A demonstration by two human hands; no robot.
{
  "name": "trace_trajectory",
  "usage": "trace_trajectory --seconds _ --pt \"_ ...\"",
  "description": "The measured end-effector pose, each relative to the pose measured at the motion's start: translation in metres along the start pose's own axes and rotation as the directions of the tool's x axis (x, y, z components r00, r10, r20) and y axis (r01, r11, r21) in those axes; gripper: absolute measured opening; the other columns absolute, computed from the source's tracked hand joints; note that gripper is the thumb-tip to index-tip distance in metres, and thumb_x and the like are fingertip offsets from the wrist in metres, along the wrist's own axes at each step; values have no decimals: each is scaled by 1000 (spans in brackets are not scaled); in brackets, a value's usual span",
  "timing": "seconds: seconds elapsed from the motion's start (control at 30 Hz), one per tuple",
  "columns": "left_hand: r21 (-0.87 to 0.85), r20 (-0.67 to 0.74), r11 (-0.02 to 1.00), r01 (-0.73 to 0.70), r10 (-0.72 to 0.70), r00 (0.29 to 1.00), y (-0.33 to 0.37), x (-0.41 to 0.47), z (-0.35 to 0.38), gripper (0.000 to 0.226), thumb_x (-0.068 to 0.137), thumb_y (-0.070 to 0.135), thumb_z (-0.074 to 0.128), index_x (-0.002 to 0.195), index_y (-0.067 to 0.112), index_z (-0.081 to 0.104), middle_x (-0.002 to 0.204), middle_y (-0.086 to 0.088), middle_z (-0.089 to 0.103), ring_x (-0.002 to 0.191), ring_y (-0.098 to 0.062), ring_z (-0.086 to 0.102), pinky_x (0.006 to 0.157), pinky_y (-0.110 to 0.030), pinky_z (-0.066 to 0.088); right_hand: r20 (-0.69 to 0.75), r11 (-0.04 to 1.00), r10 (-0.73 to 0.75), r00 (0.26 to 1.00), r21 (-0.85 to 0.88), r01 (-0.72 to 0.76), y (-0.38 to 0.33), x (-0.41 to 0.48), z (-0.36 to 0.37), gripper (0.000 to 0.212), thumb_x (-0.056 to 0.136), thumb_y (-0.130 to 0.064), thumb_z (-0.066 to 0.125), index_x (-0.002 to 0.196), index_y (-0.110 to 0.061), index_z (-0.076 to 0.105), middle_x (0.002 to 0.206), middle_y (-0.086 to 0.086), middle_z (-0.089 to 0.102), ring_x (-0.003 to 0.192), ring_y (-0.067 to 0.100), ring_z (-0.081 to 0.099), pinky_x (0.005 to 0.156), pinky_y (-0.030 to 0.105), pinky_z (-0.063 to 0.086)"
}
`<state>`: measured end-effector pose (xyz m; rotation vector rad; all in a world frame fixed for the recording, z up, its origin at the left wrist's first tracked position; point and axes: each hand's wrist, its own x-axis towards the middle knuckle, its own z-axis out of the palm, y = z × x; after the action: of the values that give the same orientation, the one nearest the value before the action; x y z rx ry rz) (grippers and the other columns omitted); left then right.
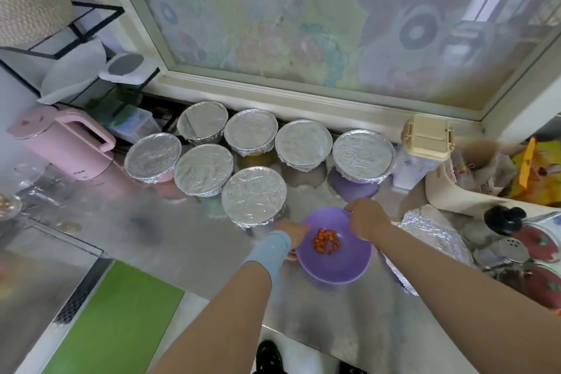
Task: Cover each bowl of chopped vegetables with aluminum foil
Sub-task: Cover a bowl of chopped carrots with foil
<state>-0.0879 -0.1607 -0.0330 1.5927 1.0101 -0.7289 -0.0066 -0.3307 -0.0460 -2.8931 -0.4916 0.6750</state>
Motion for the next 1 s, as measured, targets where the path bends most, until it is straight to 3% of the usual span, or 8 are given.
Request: trace_trajectory --seconds 0.17,0.27,0.33,0.5,0.73,0.83,0.93,1.0 --pt "-202 -123 978 48 -74 990 -5 -1 -27 17 88 14 53 99 4 61 103 -17 68 95 -34 69 82 -45 58 14 996 15 1000 92 -17 -7 12 2 24 89 -6 48 108 -10 61 120 10 61 110 31 58 78 30 42" --pt "-313 -157 945 92 -147 977 -10 -4 -44 24 91 19 50 113 9 51 103 -15 59 94 -36 65 76 -47 58 -34 987 40 999 156 -35 -26 13 -3 41 90 -12 49 131 -14 48 124 9 58 113 32 56 83 34 45" --pt "-383 -190 921 74 -156 969 -10 -4 -54 34 88 19 52 121 11 48 102 -13 57 92 -36 66 72 -46 60 -64 987 -52 997 149 61 -47 14 -8 53 87 -15 49 140 -19 42 129 6 57 118 30 52 94 39 45" --pt "-507 -206 861 -32 -86 975 -8 1 -75 32 91 14 50 122 11 49 91 -4 54 98 -29 66 82 -44 59 59 968 -188 980 182 175 -109 30 -10 37 92 -15 47 128 -14 52 128 8 57 117 28 55 100 42 45" --pt "-438 -157 897 -55 -16 988 -14 19 -102 32 94 17 49 125 12 53 123 -9 60 88 -21 63 70 -39 58 93 982 -128 987 154 113 -136 48 -9 10 86 -7 45 88 -15 51 105 12 63 100 31 61 78 35 48" --pt "-227 -133 973 -39 8 991 -14 20 -105 33 98 13 43 129 6 52 129 -15 59 87 -22 61 78 -43 59 94 977 -155 984 159 139 -131 50 -14 19 88 -7 45 98 -12 60 110 13 63 105 32 60 83 35 48" --pt "-63 -95 997 39 -45 994 -8 7 -103 28 98 23 42 121 9 52 116 -11 66 62 -18 58 63 -32 57 73 973 -161 984 181 146 -119 45 -23 34 91 -9 43 121 -10 60 116 11 62 108 31 61 83 33 48" --pt "16 -83 999 31 -29 996 4 -2 -97 20 100 24 41 103 9 53 102 -7 69 50 -15 52 53 -24 50 80 972 -184 980 166 169 -106 42 -30 33 92 -6 41 118 -11 60 118 8 61 106 28 61 72 28 47"
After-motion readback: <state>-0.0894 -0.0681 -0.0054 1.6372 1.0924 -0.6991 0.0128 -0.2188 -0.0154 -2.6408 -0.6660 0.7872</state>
